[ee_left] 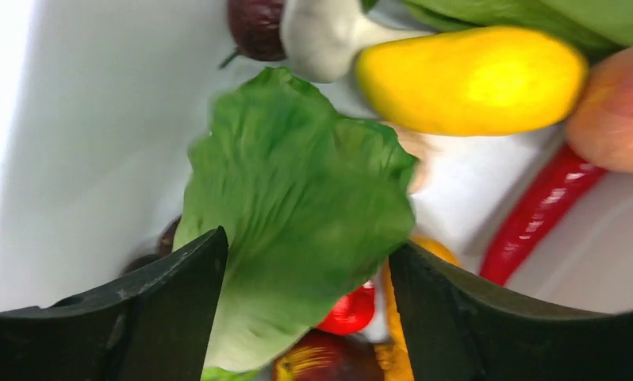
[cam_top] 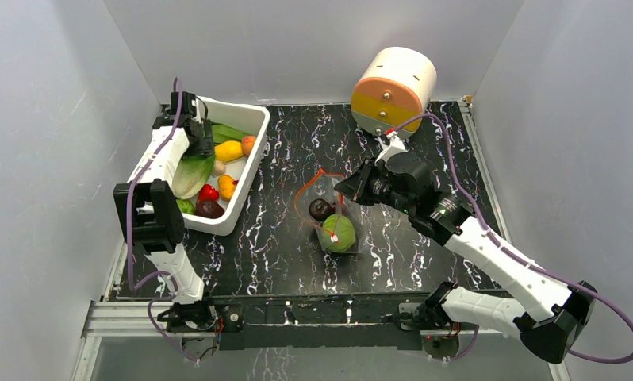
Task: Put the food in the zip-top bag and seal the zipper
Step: Place the fake vegetable in the bin, then pick up the fake fruit from the bin, then place the fake fruit in the zipper food storage bag.
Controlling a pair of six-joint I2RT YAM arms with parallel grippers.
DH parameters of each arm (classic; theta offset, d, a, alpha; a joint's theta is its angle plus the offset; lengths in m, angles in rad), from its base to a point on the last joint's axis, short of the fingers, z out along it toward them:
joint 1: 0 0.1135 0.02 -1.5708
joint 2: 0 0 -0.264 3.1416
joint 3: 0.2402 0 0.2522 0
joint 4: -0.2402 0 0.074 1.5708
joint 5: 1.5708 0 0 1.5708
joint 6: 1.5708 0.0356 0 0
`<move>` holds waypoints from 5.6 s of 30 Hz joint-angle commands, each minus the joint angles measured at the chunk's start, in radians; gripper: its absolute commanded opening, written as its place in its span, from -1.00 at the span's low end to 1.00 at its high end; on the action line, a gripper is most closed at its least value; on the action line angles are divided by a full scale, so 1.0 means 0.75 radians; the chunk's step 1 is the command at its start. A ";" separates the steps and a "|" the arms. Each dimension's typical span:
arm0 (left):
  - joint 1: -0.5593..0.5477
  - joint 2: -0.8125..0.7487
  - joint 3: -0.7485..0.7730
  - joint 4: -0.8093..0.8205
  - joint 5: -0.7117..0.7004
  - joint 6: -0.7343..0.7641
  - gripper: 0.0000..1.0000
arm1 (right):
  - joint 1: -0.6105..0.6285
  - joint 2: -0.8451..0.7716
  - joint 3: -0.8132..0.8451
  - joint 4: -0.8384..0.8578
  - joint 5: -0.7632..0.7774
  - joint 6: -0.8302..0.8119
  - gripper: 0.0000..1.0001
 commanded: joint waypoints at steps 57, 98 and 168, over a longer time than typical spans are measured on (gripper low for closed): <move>-0.031 0.527 0.350 -0.113 0.263 -1.691 0.38 | -0.002 0.054 0.075 0.200 0.036 0.046 -1.00; -0.050 -0.611 -0.417 0.572 0.843 -0.766 -0.31 | -0.003 -0.050 -0.051 0.211 0.023 0.144 -1.00; -0.836 -0.912 -0.805 0.649 1.021 -0.824 0.45 | -0.002 0.048 -0.094 0.540 -0.065 0.267 -1.00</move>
